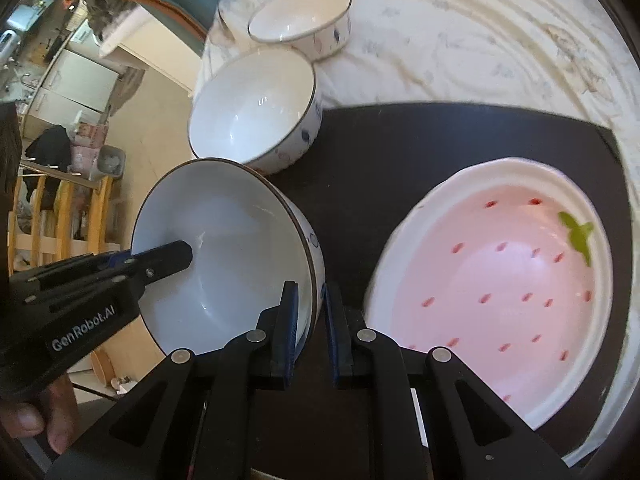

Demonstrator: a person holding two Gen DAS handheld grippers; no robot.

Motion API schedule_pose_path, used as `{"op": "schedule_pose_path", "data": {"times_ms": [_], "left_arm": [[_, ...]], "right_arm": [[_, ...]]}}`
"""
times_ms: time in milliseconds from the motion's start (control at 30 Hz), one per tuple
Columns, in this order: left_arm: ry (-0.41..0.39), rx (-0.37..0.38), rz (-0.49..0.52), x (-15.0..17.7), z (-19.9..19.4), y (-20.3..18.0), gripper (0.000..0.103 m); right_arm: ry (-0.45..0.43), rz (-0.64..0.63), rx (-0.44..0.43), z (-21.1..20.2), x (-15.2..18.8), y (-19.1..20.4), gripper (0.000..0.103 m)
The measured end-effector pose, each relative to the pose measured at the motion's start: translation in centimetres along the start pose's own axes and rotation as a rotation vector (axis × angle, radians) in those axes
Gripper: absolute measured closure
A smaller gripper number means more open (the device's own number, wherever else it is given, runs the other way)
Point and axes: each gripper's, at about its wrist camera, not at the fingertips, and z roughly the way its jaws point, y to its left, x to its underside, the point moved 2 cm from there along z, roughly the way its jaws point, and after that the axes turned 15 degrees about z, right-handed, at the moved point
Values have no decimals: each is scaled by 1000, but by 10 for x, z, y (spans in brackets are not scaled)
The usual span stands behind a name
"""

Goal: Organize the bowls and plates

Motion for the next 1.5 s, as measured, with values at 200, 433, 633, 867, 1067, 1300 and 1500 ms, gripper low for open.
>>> {"op": "schedule_pose_path", "data": {"times_ms": [200,433,633,867,1067,1300,1500], "left_arm": [[-48,30,70,-13,-9,-49,99],[-64,70,146,-20,0,-105,99],[-56,79,184,-21,13,-137,99],[-63,76,195,-22,22,-152,99],[-61,81,200,-23,29,-155,99],[-54,78,220,-21,38,-158,99],[-28,96,206,-21,44,-156,99]], "right_arm": [[-49,15,0,-38,-1,-25,89],[-86,39,19,-76,-10,-74,89],[-88,70,24,-85,-11,-111,89],[-82,91,-4,-82,-6,-137,89],[-93,92,-4,-80,-5,-143,88],[-61,127,-37,-71,-3,-152,87],[-45,148,-37,-66,-5,-157,87]]}}
